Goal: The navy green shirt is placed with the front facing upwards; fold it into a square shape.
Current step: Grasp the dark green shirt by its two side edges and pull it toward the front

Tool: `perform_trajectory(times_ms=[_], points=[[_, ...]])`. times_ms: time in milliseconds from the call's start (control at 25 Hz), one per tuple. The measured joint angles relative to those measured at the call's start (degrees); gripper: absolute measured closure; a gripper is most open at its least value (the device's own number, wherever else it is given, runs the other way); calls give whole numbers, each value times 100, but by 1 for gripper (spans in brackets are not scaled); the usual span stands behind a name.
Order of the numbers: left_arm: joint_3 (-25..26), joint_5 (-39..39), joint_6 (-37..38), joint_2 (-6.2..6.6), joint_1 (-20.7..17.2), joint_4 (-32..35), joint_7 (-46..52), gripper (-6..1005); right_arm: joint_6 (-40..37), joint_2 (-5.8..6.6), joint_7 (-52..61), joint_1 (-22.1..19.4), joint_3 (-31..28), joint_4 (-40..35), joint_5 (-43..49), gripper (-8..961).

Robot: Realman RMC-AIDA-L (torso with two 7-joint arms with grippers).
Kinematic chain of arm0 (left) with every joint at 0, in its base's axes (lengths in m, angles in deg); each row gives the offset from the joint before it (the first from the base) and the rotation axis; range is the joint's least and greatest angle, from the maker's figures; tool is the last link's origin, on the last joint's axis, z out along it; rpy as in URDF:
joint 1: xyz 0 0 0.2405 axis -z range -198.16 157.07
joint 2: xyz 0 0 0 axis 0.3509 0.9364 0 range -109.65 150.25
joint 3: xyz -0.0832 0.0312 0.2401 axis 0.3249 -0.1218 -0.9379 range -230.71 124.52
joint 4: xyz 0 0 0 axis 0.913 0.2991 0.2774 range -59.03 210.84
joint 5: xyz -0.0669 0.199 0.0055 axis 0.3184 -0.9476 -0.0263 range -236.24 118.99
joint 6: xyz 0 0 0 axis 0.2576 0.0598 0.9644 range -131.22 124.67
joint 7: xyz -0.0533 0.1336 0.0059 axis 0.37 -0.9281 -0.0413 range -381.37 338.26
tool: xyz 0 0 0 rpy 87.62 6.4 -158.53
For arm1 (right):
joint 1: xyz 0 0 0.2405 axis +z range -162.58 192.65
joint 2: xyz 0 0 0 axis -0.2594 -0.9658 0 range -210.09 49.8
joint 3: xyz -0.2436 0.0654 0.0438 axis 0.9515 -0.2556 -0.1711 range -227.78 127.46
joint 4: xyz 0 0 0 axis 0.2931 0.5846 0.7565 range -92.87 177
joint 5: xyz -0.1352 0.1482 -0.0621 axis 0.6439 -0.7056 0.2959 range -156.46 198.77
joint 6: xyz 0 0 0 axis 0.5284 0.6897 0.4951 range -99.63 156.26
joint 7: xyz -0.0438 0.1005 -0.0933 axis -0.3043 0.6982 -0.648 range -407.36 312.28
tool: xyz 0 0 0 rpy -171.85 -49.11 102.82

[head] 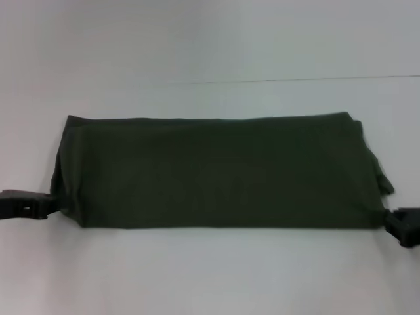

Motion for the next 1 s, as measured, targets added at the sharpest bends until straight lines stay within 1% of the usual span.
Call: perform_trajectory(times_ms=[160, 400, 520, 720, 840, 1000], points=[[188, -13, 408, 39, -126, 172, -56, 971, -400, -4, -350, -317, -201, -81, -24, 940], [288, -211, 851, 46, -293, 333, -96, 970, -756, 2, -678, -657, -669, -83, 10, 940], [330, -334, 1023, 46, -336, 351, -146, 969, -787, 13, -728, -706, -744, -67, 23, 939], [335, -387, 1064, 34, -353, 358, -148, 968, -791, 16, -743, -694, -723, -42, 35, 940], [302, -407, 1142, 32, -346, 359, -151, 968, -795, 15, -723, -677, -767, -41, 36, 907], [304, -417, 1176, 35, -324, 347, -155, 967, -962, 35, -705, -674, -989, -74, 38, 863]])
